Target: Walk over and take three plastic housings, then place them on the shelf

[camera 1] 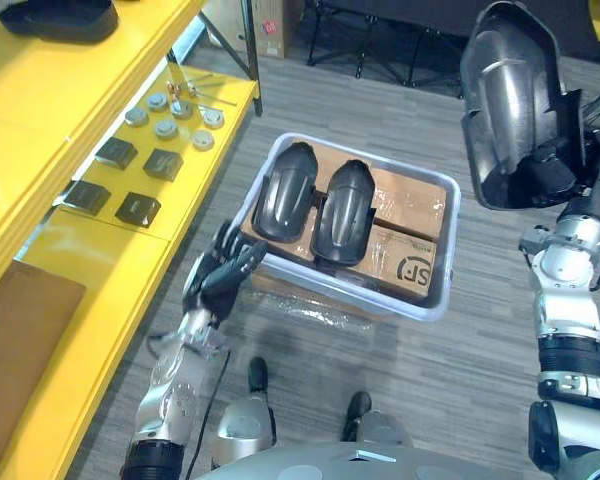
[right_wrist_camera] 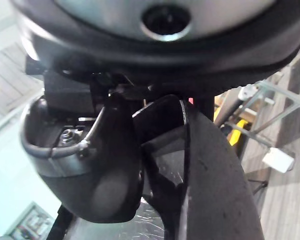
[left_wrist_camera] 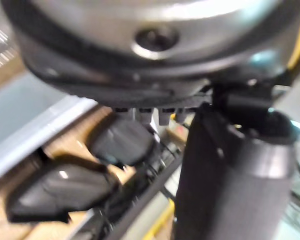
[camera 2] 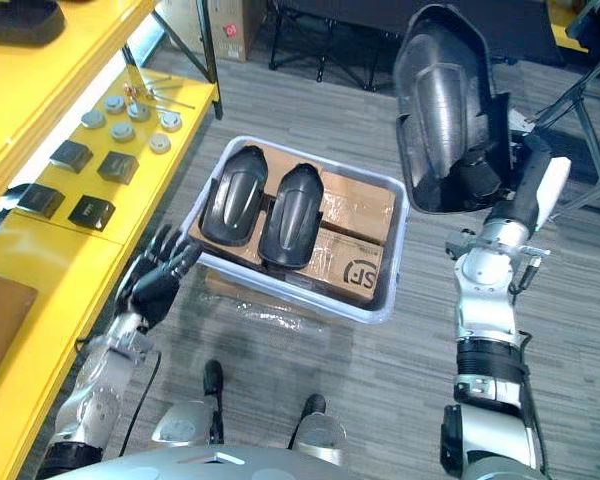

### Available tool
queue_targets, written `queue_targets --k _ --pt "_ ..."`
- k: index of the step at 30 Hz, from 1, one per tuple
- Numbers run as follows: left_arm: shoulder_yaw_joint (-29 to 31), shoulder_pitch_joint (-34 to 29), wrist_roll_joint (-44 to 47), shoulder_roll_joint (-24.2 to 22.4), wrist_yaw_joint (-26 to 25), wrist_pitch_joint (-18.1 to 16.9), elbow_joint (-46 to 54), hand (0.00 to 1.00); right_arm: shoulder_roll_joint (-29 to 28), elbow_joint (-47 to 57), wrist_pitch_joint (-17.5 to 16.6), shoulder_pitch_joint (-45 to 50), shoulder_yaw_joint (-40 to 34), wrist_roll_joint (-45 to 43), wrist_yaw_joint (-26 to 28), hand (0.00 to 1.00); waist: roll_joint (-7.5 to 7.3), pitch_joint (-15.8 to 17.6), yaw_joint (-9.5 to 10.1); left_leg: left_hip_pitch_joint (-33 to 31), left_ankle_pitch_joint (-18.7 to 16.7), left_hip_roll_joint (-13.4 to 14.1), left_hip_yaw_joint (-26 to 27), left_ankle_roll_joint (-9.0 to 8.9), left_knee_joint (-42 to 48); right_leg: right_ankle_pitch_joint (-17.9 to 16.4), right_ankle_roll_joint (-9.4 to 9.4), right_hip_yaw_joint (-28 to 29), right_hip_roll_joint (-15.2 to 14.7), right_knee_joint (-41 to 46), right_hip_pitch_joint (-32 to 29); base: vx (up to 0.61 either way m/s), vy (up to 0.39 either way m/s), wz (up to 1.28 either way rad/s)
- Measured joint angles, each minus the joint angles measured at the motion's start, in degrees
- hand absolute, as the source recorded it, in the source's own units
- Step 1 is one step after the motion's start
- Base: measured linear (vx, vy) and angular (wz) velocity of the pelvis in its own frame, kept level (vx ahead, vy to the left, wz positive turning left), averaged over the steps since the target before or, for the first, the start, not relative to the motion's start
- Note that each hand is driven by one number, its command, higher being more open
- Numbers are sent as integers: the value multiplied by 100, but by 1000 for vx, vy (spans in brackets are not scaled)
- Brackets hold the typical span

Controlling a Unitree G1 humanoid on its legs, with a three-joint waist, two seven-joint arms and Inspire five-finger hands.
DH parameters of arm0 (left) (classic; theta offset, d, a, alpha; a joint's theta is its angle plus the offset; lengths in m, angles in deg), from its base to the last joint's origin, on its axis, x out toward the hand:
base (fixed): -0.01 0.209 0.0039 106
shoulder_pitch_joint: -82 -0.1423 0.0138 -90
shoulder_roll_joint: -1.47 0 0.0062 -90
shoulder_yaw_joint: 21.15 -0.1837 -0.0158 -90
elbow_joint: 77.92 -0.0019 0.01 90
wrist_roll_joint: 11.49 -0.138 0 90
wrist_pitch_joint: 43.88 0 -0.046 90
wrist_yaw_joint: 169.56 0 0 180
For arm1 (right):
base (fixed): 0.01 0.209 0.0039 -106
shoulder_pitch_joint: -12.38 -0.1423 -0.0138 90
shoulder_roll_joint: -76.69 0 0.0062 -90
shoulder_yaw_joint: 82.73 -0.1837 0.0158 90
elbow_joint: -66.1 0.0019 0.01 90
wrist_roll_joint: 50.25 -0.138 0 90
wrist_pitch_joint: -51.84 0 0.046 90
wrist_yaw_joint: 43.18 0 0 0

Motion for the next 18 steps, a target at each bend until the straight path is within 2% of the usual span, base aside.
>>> queue_targets --k 2,4,9,18 --pt "-352 305 -11 8 91 60 119 100 -167 350 -95 156 322 173 27 0 136 -168 -56 126 9 -25 72 12 -99 24 40 33 -24 -7 33 11 30 -12" --pt "-589 473 -12 5 59 176 118 100 -382 614 -195 232 602 325 84 0 192 -217 -156 186 9 -29 112 12 -100 37 60 50 -32 -10 77 -4 22 -11" --pt "-1183 798 8 -7 -206 551 103 100 -742 788 -509 423 1206 487 159 0 232 -358 -304 165 14 -33 183 12 -118 39 59 73 -27 -105 49 -49 8 -8" --pt "-1531 1071 32 -71 -781 673 -367 100 -1111 775 -518 622 2213 429 471 0 334 -650 -298 60 128 -73 160 66 -136 199 14 43 -32 -225 10 -52 17 1"
